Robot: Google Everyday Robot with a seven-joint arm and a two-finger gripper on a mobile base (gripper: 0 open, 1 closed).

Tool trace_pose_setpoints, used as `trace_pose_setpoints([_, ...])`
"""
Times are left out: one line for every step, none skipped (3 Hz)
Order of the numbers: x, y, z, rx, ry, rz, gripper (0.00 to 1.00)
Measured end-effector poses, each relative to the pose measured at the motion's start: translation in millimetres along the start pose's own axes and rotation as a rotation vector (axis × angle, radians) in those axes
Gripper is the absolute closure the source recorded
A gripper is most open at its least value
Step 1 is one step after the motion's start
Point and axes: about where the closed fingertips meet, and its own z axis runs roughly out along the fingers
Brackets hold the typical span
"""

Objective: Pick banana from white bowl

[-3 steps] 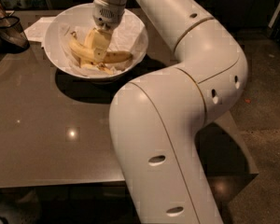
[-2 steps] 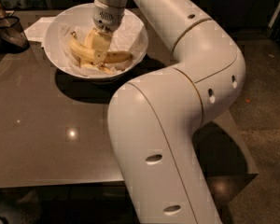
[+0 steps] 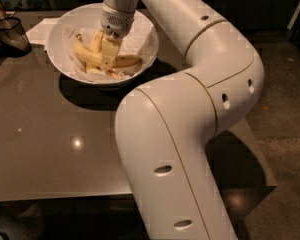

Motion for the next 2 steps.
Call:
trace_pose_setpoints([-1.0,0.8,-2.8,-0.002,-0.001,-0.002,0.62])
trace_pose_setpoints([-1.4,1.0,-4.2,-0.002,-0.001,-0.002,0.86])
